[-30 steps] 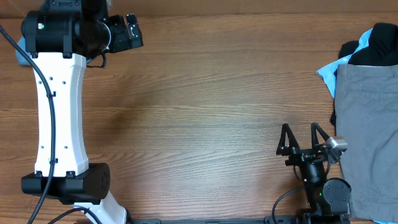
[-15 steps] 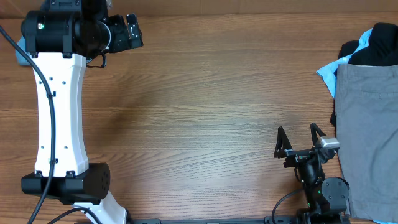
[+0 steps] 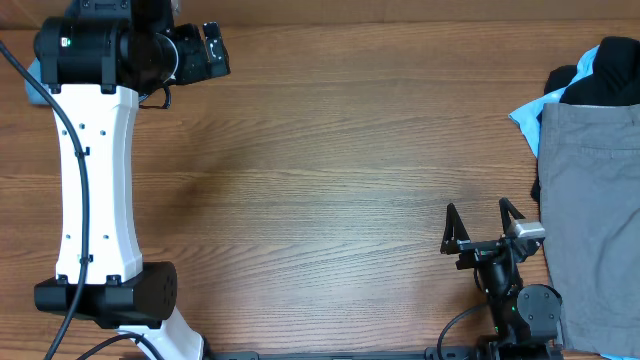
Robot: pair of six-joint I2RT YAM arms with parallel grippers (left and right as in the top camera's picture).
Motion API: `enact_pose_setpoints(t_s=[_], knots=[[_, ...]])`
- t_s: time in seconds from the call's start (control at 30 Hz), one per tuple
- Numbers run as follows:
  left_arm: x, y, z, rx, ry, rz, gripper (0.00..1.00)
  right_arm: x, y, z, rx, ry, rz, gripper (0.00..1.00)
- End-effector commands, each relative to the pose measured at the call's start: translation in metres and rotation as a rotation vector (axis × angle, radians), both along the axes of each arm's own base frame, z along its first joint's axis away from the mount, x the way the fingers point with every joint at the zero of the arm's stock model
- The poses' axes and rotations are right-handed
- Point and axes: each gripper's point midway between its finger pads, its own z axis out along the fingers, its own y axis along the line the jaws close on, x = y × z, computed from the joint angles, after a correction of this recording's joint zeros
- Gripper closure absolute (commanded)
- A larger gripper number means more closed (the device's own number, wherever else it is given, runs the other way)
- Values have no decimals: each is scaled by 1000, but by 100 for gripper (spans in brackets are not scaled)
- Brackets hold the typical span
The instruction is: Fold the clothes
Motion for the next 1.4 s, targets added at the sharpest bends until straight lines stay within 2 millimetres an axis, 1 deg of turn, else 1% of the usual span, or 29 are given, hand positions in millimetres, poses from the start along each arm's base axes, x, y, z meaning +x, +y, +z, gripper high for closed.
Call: enact_pose_setpoints(t_s=[0.0,0.07,0.2,0.37,0.5,0.57,0.7,0.8,0.9,1.0,1.1,1.2,1.37], knots=[[-1,0,7,18,-25,-16,0,0,1,-2,-6,-5,5,0],[-1,5,7,39,-25,-3,0,0,1,-2,-6,-5,5,0],[-1,5,7,41,-24,-2,0,0,1,-2,-6,-5,5,0],[-10,5,-1,38,26,-4,0,0,1,-2,-6,-5,5,0],[-19,-1,-8,23,73,-2,0,0,1,-2,-6,-5,5,0],[-23,-8,-10,29,88,-18,0,0,1,-2,-6,-5,5,0],[-31,-17,-14,86,96,-33,0,0,1,-2,-6,-5,5,0],[-35,-20,-18,127,74,-37,0,0,1,-2,-6,-5,5,0],[-41,-22,-22,128,31,-40,0,0,1,-2,-6,-5,5,0],[-54,-18,-31,133,3,-33,0,0,1,-2,-6,-5,5,0],[-78,-6,-48,174,0,-5,0,0,1,-2,-6,-5,5,0],[-106,8,-67,216,-11,25,0,0,1,-2,-6,-5,5,0],[-137,24,-93,250,-110,74,0,0,1,-2,-6,-5,5,0]])
